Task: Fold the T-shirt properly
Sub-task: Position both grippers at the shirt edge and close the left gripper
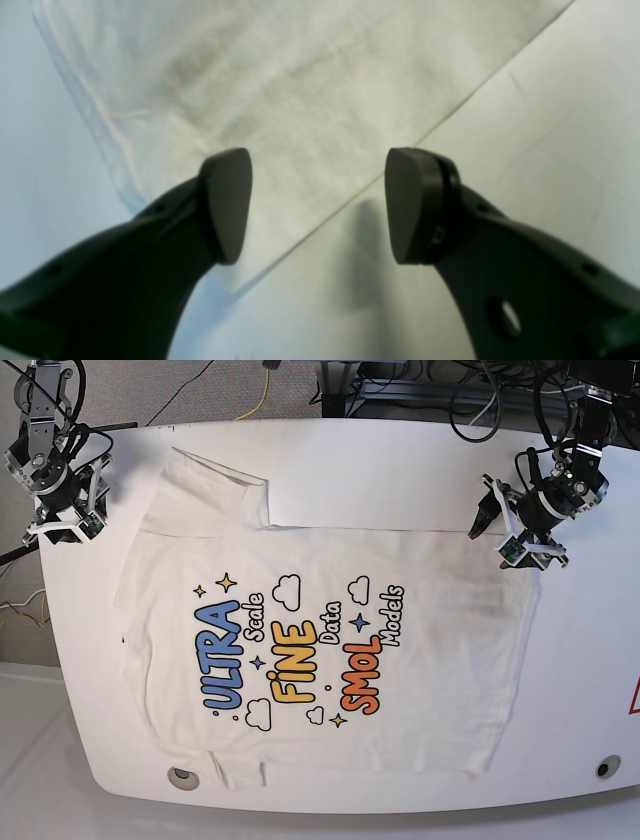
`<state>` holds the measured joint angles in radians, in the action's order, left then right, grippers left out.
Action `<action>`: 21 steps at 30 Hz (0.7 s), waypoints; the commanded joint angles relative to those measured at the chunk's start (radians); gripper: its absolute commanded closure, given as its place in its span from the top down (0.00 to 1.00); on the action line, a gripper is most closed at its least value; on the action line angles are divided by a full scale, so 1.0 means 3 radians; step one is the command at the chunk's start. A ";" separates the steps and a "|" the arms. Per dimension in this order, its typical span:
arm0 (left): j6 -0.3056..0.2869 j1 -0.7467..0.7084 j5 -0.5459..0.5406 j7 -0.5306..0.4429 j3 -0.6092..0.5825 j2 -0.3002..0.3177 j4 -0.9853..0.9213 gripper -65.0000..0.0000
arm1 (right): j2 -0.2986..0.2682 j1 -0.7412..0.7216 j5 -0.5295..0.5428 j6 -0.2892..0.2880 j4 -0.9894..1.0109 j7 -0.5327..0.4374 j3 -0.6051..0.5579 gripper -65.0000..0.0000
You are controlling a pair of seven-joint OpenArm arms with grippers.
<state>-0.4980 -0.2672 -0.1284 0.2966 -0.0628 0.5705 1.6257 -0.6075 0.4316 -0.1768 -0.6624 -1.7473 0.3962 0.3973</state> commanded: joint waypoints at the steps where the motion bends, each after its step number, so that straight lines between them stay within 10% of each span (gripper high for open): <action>1: 0.0011 -0.0105 -0.0004 -0.0088 0.0095 0.0106 0.0191 0.59 | -0.0081 -0.0057 0.0010 0.0034 -0.0009 -0.0020 0.0035 0.46; 21: 0.0083 -0.0215 -0.0031 -0.0017 0.0120 0.0056 0.0142 0.59 | -0.0069 -0.0094 0.0013 -0.0006 -0.0028 0.0002 0.0022 0.44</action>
<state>-0.4866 -0.3347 -0.1204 0.3031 -0.0360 0.5831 1.6676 -0.6090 0.4110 -0.1791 -0.6712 -1.7416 0.4038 0.3908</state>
